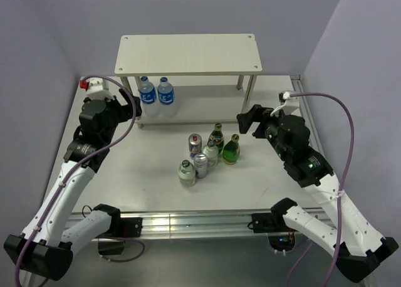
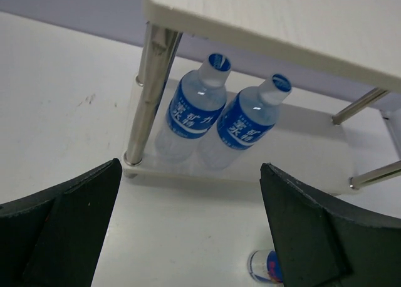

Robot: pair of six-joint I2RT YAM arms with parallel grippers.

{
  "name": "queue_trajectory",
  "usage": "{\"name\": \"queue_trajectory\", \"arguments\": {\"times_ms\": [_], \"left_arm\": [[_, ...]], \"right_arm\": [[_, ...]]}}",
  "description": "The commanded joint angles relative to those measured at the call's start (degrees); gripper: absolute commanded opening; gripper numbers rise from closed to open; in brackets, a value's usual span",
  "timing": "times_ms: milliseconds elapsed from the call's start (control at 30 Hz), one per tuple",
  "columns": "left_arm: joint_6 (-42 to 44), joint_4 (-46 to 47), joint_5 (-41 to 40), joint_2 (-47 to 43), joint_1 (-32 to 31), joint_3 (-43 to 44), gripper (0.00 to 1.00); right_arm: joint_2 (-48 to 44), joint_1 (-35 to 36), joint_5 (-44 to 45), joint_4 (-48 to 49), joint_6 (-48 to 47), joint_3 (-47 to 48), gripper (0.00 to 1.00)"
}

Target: Place and organize the beverage onto the shelf

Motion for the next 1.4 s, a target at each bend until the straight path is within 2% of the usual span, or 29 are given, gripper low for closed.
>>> {"name": "queue_trajectory", "arguments": {"times_ms": [0,67,133,167,233,267,300,333,367,400,433,500,633,733,800,967,1167,1367], "left_arm": [[2.15,0.83,-2.8,-1.77,0.01,-1.15,0.99],[2.41,0.21,-4.12,-1.33,-0.08,-0.98,0.99],[2.15,-0.05,-5.0,-0.89,-0.08,-1.06,0.99],[2.15,-0.14,-4.74,-0.63,-0.08,-0.98,0.99],[2.41,0.03,-3.69,-0.45,-0.26,-1.07,0.99],[2.58,0.21,-3.6,-0.45,-0.34,-1.07,0.99],[2.67,0.04,-3.68,-0.19,-0.52,-0.98,0.99],[2.59,-0.31,-3.86,-0.01,-0.52,-0.8,0.99],[2.59,-0.4,-4.03,-0.01,-0.52,-0.63,0.99],[2.67,-0.41,-3.95,0.08,-0.52,-0.63,0.99],[3.2,-0.32,-3.69,0.08,-0.52,-0.71,0.99],[3.46,-0.32,-3.07,-0.1,-0.52,-0.98,0.99],[3.82,0.03,-2.89,-0.97,-0.78,-1.59,0.98],[3.73,-0.23,-2.8,-0.98,-1.05,-1.68,0.98],[3.73,-0.32,-2.63,-0.8,-1.31,-1.59,0.97],[3.47,-0.41,-2.01,-0.71,-1.4,-1.5,0.96],[3.82,-0.49,-2.98,-1.33,-2.19,-1.77,0.96],[3.91,-0.49,-2.98,-1.15,-2.63,-1.68,0.95]], "right_arm": [[-2.33,0.89,3.34,-1.29,-2.6,-2.45,1.0],[-5.41,4.3,6.14,0.89,-2.52,-6.83,1.0],[-9.55,8.34,14.91,0.65,-1.3,-9.31,1.0],[-10.17,12.97,18.69,-1.62,-0.24,-10.19,1.0],[-8.78,17.65,26.58,-5.05,3.01,-9.85,1.0],[-7.46,22.99,29.42,-9.42,4.24,-8.54,1.0],[-4.4,26.0,32.84,-11.99,8.34,-7.66,1.0],[-2.98,29.51,41.58,-14.8,11.08,-6.87,1.0],[-1.49,36.85,44.97,-20.48,14.24,-5.46,1.0],[1.05,39.8,48.05,-23.84,21.84,-4.75,1.0],[1.95,42.0,49.39,-26.4,24.7,-4.49,1.0],[1.96,43.69,47.91,-25.47,26.3,-6.32,1.0],[0.11,43.61,45.36,-19.4,27.18,-13.08,1.0],[1.6,43.52,47.81,-19.31,29.82,-14.15,1.0],[3.61,42.99,47.91,-16.07,27.38,-14.59,1.0],[7.14,36.51,43.78,-3.08,20.69,-17.22,1.0],[11.44,27.28,41.05,7.48,13.75,-18.81,1.0],[15.93,22.34,40.17,15.31,9.17,-19.34,0.96]]}}
